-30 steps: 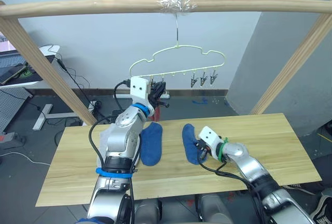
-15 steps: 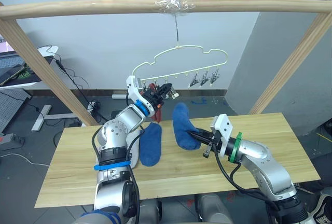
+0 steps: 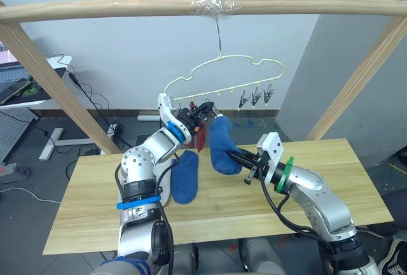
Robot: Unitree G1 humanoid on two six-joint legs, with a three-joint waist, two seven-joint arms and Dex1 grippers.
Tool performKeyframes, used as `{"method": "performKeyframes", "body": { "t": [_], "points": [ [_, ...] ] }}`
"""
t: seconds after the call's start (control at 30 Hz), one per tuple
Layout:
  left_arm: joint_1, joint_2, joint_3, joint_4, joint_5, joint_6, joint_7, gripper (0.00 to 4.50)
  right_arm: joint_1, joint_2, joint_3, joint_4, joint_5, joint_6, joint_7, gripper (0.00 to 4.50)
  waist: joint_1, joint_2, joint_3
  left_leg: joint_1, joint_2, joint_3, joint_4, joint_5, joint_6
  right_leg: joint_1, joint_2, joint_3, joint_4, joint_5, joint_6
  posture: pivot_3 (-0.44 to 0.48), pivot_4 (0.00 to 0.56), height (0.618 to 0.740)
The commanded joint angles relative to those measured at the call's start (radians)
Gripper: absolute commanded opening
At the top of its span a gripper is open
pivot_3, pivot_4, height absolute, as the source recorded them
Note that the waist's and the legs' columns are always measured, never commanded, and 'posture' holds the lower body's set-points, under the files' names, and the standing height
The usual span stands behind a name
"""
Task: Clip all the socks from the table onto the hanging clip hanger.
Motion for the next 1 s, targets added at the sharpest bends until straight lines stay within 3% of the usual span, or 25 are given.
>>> {"method": "performKeyframes", "body": {
  "t": [0.03, 0.27, 1.0],
  "points": [
    [-0.012, 0.008, 0.009, -0.008, -0.015, -0.007, 0.017, 0.06, -0.003, 0.004, -0.008, -0.037, 0.034, 0.011, 0.002, 0.03, 0.000, 0.000, 0.000, 0.000, 0.000, 0.000, 0.000, 0.000, 0.000, 0.000, 0.000, 0.000, 0.000, 0.000, 0.000, -0.159, 0.145, 0.740],
    [-0.009, 0.009, 0.018, -0.010, -0.032, -0.009, 0.031, 0.06, 0.019, -0.001, -0.024, -0.030, 0.064, 0.021, 0.003, 0.03, 0.001, 0.000, 0.000, 0.000, 0.000, 0.000, 0.000, 0.000, 0.000, 0.000, 0.000, 0.000, 0.000, 0.000, 0.000, -0.151, 0.142, 0.740],
    [0.002, 0.026, -0.018, -0.035, -0.050, 0.006, 0.024, 0.06, -0.096, 0.069, -0.028, 0.101, 0.068, -0.003, 0.002, 0.03, 0.003, 0.000, 0.000, -0.001, 0.000, 0.000, -0.001, 0.000, 0.000, -0.001, 0.000, 0.000, -0.001, 0.000, 0.000, -0.138, 0.128, 0.740]
  ]
}}
